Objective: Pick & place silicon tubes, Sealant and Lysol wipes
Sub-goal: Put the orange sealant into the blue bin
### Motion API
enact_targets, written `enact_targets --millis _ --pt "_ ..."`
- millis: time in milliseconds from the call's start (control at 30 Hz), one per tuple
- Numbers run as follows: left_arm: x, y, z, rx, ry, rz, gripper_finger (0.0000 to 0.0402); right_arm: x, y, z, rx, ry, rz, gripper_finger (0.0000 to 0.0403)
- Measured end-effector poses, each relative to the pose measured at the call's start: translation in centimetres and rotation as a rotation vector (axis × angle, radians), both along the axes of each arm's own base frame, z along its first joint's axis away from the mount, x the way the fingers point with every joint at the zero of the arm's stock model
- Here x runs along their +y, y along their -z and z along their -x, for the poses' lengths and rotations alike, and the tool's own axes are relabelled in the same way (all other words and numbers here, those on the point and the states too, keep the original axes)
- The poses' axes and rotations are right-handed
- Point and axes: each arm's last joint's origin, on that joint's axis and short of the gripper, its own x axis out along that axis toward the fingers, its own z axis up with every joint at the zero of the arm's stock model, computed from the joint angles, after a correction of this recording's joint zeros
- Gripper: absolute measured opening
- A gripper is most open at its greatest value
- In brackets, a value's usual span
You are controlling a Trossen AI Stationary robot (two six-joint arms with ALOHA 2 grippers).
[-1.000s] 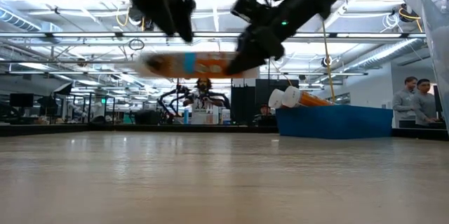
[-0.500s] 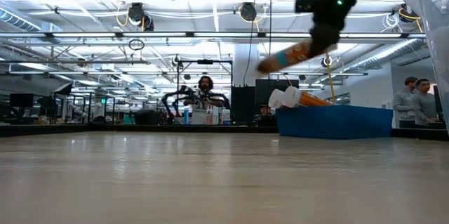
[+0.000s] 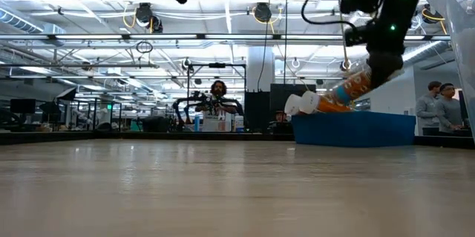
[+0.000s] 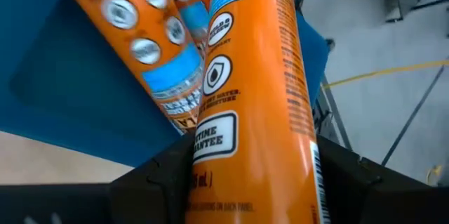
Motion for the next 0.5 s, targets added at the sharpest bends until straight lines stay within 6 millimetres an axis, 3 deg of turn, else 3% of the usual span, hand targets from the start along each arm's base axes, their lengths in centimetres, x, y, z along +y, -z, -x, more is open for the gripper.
enact_targets --millis 500 --pt "0.0 0.0 0.0 -0.003 0.002 -0.010 0.0203 -1.4 4.4 3.0 0.157 0.100 -0.062 0.0205"
